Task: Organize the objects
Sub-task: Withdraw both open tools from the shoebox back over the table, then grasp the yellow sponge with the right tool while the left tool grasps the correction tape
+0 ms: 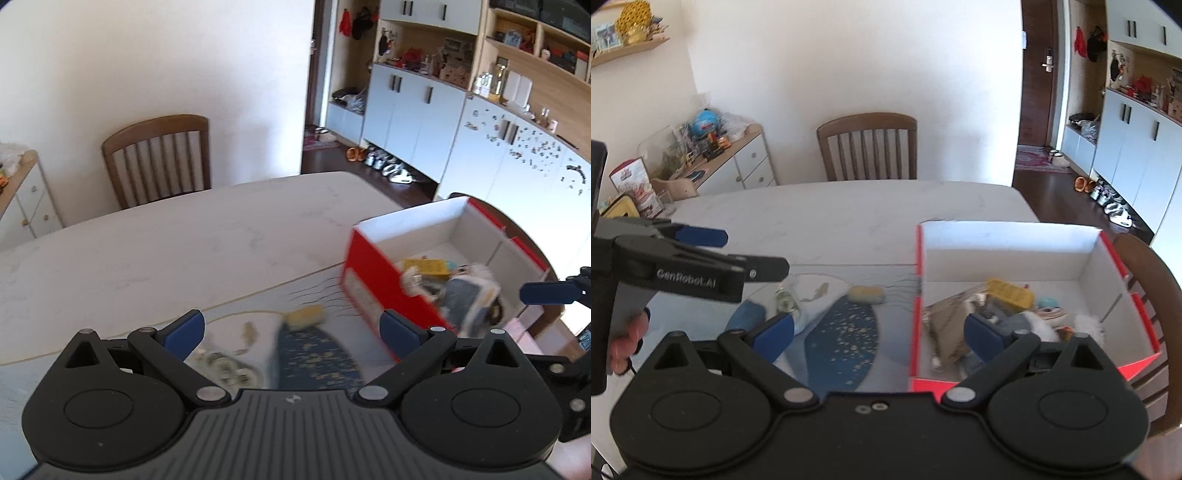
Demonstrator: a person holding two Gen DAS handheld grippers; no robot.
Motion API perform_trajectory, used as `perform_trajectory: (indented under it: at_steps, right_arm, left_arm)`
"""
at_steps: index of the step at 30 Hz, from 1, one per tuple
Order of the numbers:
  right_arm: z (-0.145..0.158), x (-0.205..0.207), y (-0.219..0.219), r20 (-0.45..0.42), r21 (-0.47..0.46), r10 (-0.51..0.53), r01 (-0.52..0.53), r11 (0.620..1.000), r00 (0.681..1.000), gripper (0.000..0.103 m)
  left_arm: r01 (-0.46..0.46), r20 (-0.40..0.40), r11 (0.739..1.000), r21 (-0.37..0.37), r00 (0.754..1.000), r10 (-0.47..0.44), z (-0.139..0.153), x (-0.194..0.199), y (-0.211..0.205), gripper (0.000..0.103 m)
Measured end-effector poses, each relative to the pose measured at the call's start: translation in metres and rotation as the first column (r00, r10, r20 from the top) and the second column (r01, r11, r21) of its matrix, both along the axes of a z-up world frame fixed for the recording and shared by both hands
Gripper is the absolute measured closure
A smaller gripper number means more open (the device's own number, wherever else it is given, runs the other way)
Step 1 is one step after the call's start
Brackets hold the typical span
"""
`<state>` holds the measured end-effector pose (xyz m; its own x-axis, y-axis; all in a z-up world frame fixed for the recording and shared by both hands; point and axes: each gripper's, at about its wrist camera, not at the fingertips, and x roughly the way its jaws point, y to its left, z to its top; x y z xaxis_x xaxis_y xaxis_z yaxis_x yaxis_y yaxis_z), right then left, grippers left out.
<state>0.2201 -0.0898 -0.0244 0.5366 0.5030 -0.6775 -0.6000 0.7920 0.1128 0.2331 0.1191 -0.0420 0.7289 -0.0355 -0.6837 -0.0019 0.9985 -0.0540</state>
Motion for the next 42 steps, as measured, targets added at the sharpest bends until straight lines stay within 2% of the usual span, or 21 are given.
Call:
perform_trajectory:
  at_steps: [8, 11, 17, 23, 33, 42]
  right_arm:
    - [-0.009, -0.001, 0.028, -0.028, -0.011, 0.006, -0.006, 1.000, 1.000, 0.005]
    - [-0.013, 0.004, 0.037, -0.046, -0.012, -0.002, 0.001, 1.000, 0.999, 0.005]
    - [-0.024, 0.020, 0.060, -0.077, -0.009, -0.021, 0.021, 1.000, 0.997, 0.005]
    - [-0.044, 0.038, 0.086, -0.104, -0.017, -0.050, 0.048, 0.999, 0.993, 0.005]
    - [-0.084, 0.067, 0.125, -0.111, -0.055, -0.122, 0.116, 0.992, 0.986, 0.012]
    - [-0.111, 0.097, 0.141, -0.155, -0.110, -0.154, 0.138, 0.984, 0.976, 0.019]
  left_arm:
    - [-0.062, -0.031, 0.998, 0.012, 0.998, 0.062, -0.027, 0.000, 0.046, 0.001]
    - [-0.053, -0.046, 0.998, 0.014, 0.998, 0.054, -0.043, -0.002, 0.056, 0.001]
    - [-0.010, -0.087, 0.999, 0.032, 0.996, 0.013, -0.076, -0.004, 0.055, 0.001]
    - [-0.008, -0.097, 0.999, 0.036, 0.995, 0.011, -0.099, 0.006, 0.050, 0.001]
    - [-0.167, -0.133, 0.983, 0.072, 0.976, 0.175, -0.133, 0.024, 0.037, 0.001]
    - [-0.272, -0.156, 0.959, 0.079, 0.947, 0.281, -0.141, 0.040, 0.027, 0.001]
